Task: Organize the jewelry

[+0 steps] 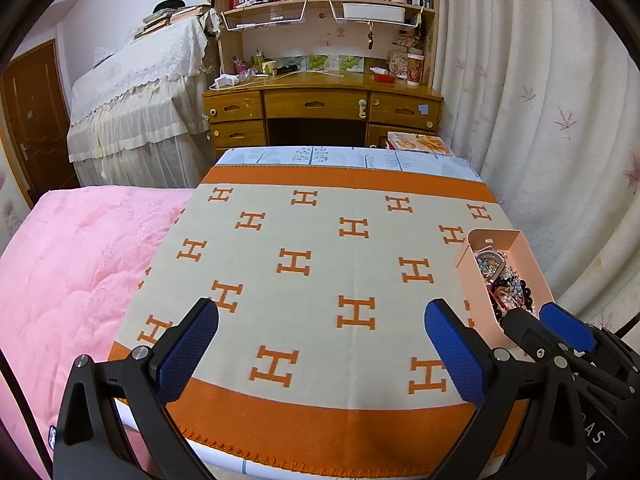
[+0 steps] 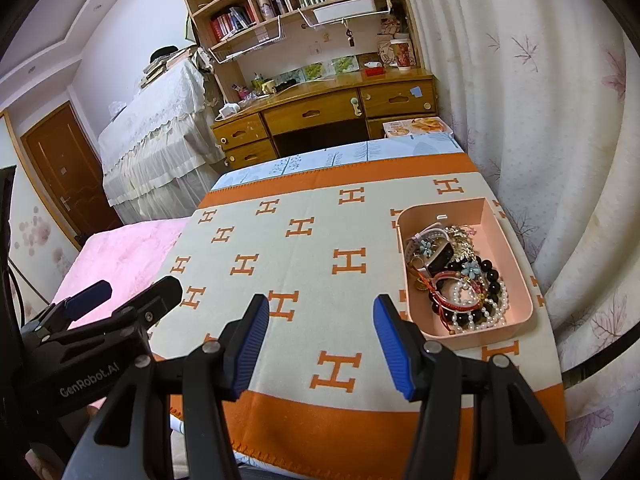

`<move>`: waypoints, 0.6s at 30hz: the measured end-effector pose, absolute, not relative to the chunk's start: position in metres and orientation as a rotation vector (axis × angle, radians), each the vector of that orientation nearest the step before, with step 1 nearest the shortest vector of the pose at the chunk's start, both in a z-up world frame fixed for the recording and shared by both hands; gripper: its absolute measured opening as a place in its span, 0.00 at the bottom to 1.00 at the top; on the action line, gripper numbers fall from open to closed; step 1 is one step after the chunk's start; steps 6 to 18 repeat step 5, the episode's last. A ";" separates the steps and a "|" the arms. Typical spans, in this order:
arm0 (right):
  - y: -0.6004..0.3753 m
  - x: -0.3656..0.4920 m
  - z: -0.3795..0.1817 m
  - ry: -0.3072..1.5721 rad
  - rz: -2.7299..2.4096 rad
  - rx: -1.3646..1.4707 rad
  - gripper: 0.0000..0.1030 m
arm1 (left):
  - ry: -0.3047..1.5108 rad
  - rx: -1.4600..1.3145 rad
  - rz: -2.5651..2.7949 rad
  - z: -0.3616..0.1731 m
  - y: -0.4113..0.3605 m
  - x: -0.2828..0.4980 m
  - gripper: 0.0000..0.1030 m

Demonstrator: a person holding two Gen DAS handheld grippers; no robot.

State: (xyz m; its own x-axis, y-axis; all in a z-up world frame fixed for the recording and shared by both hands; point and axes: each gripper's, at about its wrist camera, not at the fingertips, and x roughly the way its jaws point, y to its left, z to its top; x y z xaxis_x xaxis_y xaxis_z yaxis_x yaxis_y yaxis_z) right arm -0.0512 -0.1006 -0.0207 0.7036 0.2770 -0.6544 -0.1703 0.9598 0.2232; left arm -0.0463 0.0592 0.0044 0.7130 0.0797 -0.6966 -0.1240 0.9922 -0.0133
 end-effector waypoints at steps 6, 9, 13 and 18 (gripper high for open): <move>-0.093 -0.047 -0.030 0.786 0.256 0.156 0.53 | 0.793 -0.061 0.120 0.001 0.063 -0.042 0.99; -0.093 -0.047 -0.030 0.786 0.256 0.156 0.53 | 0.793 -0.061 0.120 0.001 0.063 -0.042 0.99; -0.093 -0.047 -0.030 0.786 0.256 0.156 0.53 | 0.793 -0.061 0.120 0.001 0.063 -0.042 0.99; -0.093 -0.047 -0.030 0.786 0.256 0.156 0.53 | 0.793 -0.061 0.120 0.001 0.063 -0.042 0.99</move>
